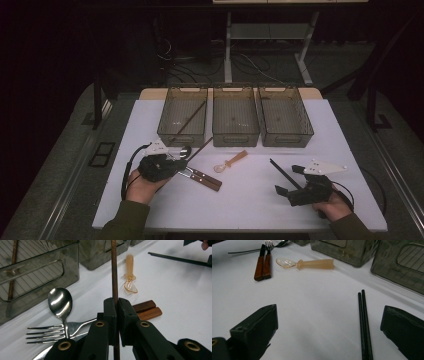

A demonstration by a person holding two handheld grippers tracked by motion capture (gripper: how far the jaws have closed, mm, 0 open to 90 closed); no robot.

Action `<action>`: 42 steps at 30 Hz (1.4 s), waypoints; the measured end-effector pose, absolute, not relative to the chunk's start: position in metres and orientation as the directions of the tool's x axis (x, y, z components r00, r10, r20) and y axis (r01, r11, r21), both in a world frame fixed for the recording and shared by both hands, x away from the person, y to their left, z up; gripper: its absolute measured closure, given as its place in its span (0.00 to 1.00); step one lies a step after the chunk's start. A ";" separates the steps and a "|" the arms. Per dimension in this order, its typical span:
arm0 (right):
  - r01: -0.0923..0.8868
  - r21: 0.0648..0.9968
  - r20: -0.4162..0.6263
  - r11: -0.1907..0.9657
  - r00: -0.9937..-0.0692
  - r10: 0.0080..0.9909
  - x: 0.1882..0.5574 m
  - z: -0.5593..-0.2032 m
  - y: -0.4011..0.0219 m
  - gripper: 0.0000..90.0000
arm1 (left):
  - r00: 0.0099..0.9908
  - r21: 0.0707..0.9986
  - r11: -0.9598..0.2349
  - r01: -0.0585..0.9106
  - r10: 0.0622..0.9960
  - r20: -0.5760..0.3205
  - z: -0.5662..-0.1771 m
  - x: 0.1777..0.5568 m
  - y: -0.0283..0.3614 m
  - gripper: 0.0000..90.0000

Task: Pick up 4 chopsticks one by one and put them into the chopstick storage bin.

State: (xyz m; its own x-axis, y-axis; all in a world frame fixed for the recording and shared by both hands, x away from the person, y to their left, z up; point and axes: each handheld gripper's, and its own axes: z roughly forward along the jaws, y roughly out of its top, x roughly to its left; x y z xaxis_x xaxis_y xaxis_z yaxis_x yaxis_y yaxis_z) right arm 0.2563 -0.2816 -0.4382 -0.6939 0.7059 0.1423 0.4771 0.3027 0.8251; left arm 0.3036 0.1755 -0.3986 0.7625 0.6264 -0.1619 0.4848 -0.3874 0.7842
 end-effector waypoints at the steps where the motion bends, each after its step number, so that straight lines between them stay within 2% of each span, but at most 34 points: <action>1: 0.476 0.825 0.140 0.305 -0.695 0.705 0.256 -0.438 -0.282 0.02 | 0.760 0.785 -0.383 0.486 0.629 -0.164 -0.398 0.304 0.176 0.94; 42: 0.470 0.829 0.126 0.305 -0.686 0.716 0.257 -0.438 -0.283 0.02 | 0.708 0.837 -0.267 0.478 0.680 -0.188 -0.370 0.370 0.173 0.94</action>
